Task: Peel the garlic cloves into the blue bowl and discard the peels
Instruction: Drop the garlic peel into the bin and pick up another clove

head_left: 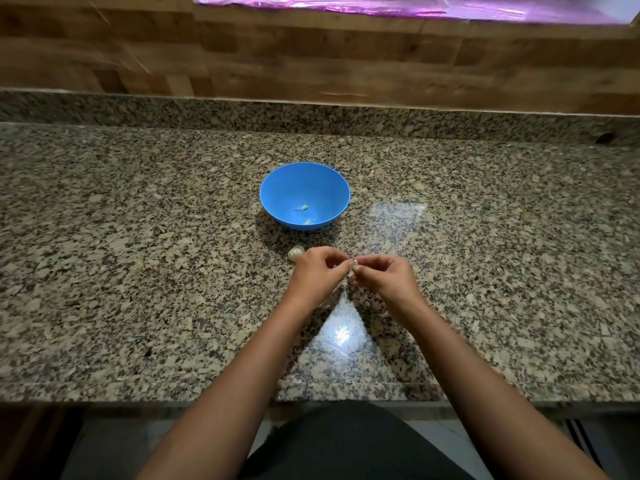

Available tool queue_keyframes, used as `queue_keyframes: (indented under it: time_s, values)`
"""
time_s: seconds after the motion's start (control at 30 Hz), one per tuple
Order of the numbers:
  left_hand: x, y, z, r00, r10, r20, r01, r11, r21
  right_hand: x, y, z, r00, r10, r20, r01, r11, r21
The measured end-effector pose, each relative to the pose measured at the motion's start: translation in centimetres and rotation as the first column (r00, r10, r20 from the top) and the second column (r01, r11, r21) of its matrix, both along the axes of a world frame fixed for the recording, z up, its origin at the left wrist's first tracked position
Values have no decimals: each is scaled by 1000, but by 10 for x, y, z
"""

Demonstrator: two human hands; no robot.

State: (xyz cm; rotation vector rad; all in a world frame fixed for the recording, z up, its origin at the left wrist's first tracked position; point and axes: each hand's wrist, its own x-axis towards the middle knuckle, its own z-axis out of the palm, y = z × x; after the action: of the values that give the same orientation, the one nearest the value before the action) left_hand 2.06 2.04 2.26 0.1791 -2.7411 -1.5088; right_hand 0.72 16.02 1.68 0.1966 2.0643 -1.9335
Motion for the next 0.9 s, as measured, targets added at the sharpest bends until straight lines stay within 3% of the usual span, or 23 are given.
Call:
queue_keyframes:
  time_s: [0.13,0.43,0.57,0.73,0.9]
  values:
    - [-1,3,0,1000,16,11,-16,999,44,1,-2,-1,992,59,-111,-43,989,145]
    - [0,3,2,999,39,14,-40,994,105,1,-3,2,994,48,-101,-34,991,130]
    - [0,4,3,999,50,-15,-49,998,47,0,-4,4,993,53,-104,-39,990,132]
    - [-2,7,3,994,109,-31,-108,994,18,1,-8,7,999,-3,-33,2,1000,-30]
    - [-2,3,-8,994,106,39,-102,991,-87,-3,-4,9,994,-25,110,60,943,-328]
